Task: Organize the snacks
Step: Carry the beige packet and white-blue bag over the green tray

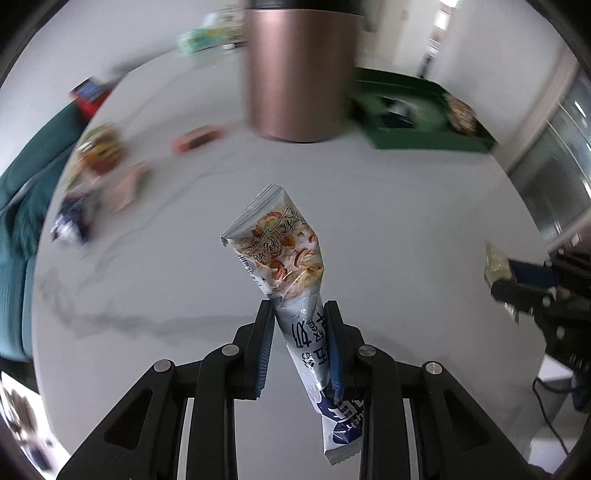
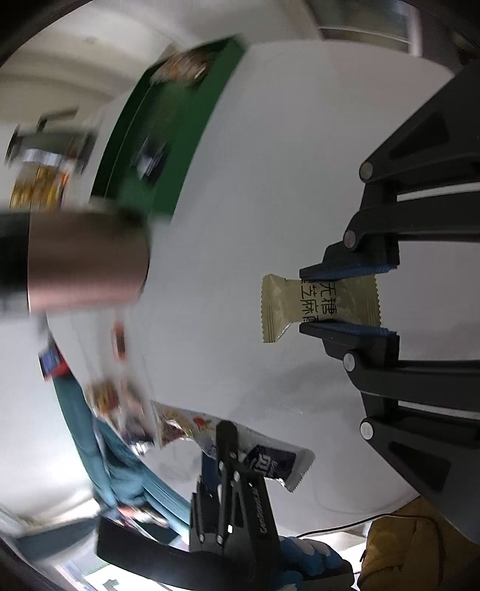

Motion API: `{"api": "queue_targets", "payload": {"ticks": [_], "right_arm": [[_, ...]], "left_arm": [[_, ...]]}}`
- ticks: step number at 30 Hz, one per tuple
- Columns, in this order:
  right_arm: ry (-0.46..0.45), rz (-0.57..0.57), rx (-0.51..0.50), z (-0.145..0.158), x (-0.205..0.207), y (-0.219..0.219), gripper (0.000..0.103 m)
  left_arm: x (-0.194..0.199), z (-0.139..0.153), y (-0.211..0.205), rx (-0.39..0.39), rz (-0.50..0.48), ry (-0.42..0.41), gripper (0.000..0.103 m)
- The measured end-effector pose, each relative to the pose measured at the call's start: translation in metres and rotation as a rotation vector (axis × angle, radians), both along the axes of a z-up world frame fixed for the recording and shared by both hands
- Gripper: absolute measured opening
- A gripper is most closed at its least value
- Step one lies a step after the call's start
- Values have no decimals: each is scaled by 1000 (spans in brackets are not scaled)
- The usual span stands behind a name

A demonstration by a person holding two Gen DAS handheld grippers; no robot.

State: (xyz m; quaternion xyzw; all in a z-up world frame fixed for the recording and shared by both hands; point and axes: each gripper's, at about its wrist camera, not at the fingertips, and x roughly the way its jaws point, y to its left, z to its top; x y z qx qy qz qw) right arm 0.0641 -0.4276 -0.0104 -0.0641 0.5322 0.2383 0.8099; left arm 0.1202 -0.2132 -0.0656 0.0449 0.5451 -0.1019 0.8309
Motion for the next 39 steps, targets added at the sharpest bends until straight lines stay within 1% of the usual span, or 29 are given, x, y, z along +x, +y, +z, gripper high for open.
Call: {"api": "queue_targets", "payload": {"ticks": [3,6,10,12,17,19,22,24,27,31,36,39], "right_arm": [[-8,-79,-20,2,2,-41,0],[-27,-143,-44,7,12,-78,0],[-94,-209,-70,24,40,-120,0],[-135,-229,-77,34,59,-133,0],[-245,-250,-86,62,118,-151,0],[-282,-256,-84,69,145,-155,0],[-313,-254,-73,74,186,-156,0],[-324,-248,-70,72,212,-156,0],[-329,-246,-65,62,253,-157,0],[-318,-247,-56,42,293,-157,0],[-293,-243,-52,12,333,-154,0],[-270,-238,-57,-5,353,-153,0]], "left_arm": [[2,2,-44,12,-99,-1,23],[8,8,-80,14,-163,-7,23],[28,31,-131,15,-235,-62,23],[43,40,-146,18,-241,-88,23],[101,64,-182,8,-212,-153,23],[124,67,-188,-6,-195,-157,23],[156,63,-201,-14,-164,-162,23],[175,59,-207,-16,-148,-167,23],[196,49,-214,15,-131,-190,23],[223,28,-219,27,-103,-172,23],[243,6,-225,39,-93,-162,23],[247,-2,-229,48,-100,-161,23]]}}
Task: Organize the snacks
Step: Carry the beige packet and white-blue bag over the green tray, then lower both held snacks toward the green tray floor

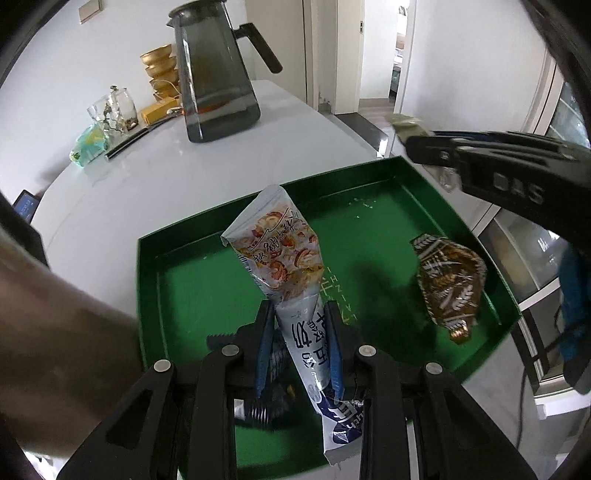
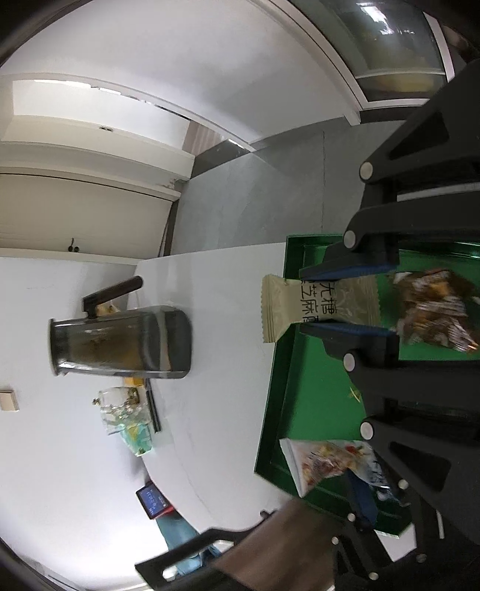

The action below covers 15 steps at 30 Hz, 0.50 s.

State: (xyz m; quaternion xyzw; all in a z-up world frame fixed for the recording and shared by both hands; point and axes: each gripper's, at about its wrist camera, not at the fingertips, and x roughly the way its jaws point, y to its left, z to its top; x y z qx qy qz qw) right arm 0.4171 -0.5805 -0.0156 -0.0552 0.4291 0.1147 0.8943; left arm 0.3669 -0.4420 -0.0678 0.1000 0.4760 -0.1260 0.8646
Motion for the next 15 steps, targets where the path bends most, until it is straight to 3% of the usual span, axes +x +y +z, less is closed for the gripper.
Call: {"api": "queue_targets", "payload": {"ticks": [7,15], "right_arm": [[63,16,-13,-32,23,-2,0],[89,31,-27,-48,28,-1,0]], "left_arm": [[4,-16,-10,11,-28,7,23],[8,-24,-15,11,-53,1,23]]}}
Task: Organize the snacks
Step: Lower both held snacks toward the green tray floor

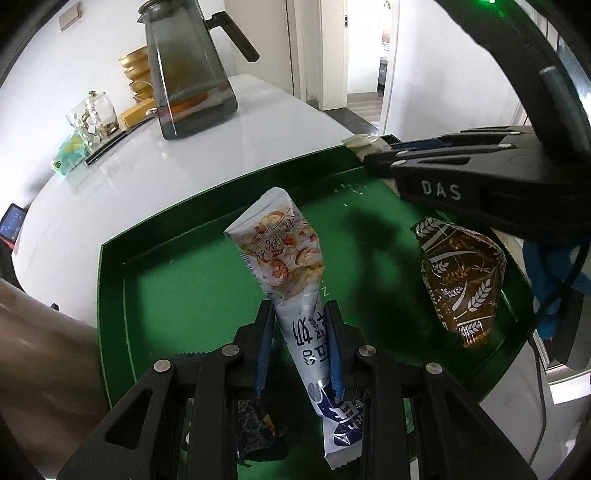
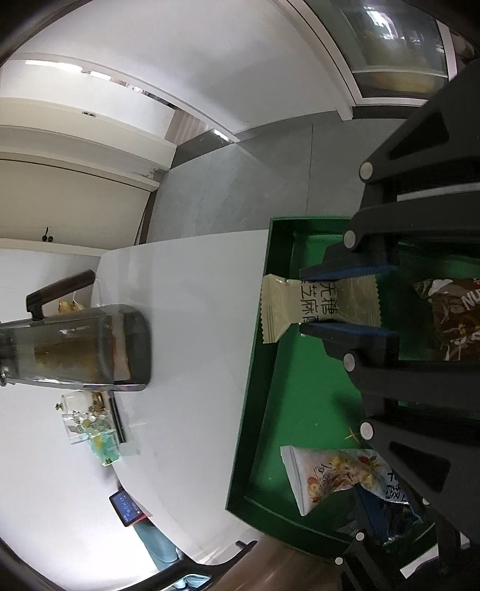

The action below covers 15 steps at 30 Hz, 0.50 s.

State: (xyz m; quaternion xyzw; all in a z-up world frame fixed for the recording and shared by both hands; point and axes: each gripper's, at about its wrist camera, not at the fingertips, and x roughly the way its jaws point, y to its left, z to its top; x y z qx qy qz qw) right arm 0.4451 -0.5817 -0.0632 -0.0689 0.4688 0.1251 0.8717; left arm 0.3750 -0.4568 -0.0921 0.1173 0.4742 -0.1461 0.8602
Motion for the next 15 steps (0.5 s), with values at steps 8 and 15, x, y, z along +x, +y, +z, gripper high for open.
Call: {"api": "queue_targets", "payload": {"ticks": [8,15], "right_arm": [[-3,1,10,-4,3,0,0],[-7,3,19,-7,1,-1,0]], "left_arm": [[0,-1,2,-9,-4,-1,23],[-3,-3,2,-11,-5,-10,23]]}}
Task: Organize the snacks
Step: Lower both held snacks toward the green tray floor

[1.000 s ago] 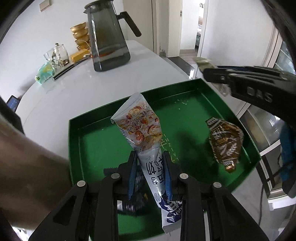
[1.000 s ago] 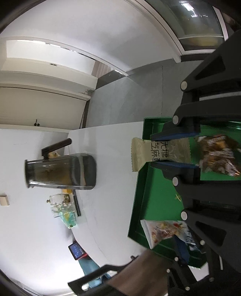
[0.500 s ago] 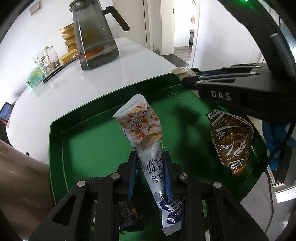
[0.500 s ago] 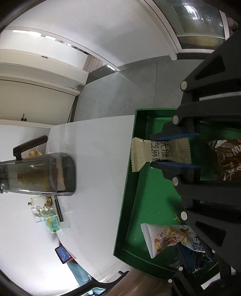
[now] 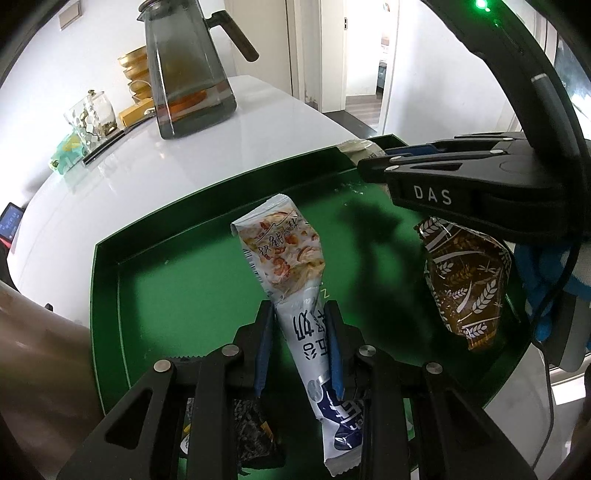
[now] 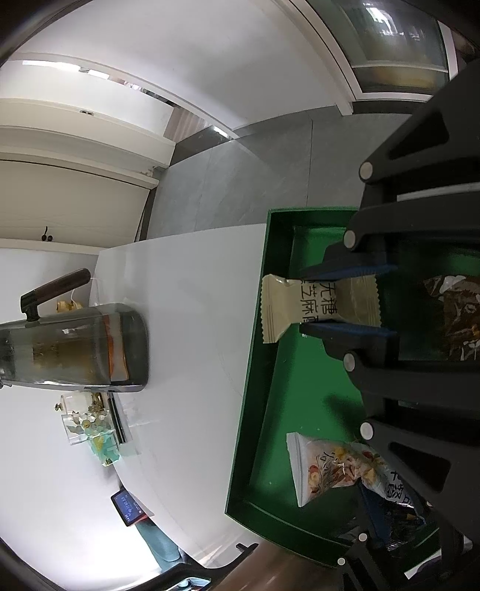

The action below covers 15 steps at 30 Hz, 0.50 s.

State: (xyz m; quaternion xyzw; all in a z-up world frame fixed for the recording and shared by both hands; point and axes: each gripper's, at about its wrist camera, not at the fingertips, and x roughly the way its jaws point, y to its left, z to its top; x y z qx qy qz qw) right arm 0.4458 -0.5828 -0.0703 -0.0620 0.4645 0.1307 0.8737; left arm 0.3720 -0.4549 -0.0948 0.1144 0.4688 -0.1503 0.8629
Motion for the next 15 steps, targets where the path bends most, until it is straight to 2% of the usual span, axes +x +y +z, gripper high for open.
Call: {"api": "queue_targets", "payload": {"ticks": [15], "right_arm": [[27,8,-21,-7,1,8,0]], "left_arm": [[-3,0,-1,5,1,-9,24]]}}
